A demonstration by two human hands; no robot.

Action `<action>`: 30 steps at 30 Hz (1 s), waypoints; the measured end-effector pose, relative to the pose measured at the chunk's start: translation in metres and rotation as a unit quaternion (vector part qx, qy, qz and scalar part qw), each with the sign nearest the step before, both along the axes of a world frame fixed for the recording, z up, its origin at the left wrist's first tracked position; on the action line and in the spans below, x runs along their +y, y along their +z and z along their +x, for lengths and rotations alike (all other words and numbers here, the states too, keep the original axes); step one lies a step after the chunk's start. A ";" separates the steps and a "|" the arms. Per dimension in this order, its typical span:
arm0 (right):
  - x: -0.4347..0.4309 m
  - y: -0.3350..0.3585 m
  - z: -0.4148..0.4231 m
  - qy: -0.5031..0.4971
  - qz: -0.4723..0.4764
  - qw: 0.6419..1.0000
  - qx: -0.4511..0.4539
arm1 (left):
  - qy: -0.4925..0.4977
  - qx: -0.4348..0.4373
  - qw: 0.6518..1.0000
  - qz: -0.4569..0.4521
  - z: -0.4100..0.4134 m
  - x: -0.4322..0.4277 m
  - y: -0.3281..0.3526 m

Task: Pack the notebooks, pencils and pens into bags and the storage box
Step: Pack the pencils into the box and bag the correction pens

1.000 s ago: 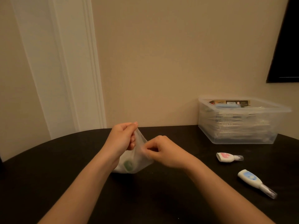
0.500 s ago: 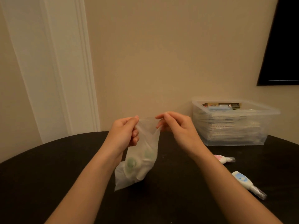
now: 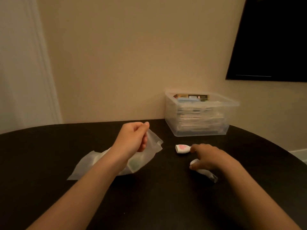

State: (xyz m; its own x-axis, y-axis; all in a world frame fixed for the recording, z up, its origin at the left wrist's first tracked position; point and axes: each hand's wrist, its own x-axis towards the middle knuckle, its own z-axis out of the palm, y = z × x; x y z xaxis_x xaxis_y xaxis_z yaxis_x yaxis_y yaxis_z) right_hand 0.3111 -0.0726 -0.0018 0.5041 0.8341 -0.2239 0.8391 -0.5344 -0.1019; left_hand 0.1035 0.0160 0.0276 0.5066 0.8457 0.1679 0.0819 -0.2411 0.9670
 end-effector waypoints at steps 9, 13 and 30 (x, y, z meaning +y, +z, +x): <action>0.009 -0.004 -0.005 0.031 0.267 0.937 0.224 | -0.011 0.012 1.000 0.007 -0.005 0.000 -0.001; 0.012 0.030 -0.032 0.073 0.358 0.826 0.429 | -0.008 -0.007 1.000 -0.010 -0.007 0.004 0.000; 0.056 0.047 -0.059 0.095 0.383 0.733 0.555 | 0.012 -0.113 0.991 -0.068 -0.023 0.012 0.023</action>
State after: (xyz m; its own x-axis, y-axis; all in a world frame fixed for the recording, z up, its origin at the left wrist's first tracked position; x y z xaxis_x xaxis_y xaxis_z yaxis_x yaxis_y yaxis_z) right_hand 0.2517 -0.0165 0.0455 0.2250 0.9609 0.1617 0.0645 0.1509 -0.9864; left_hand 0.0809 0.0281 0.0506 0.4491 0.8793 0.1584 -0.1367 -0.1075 0.9848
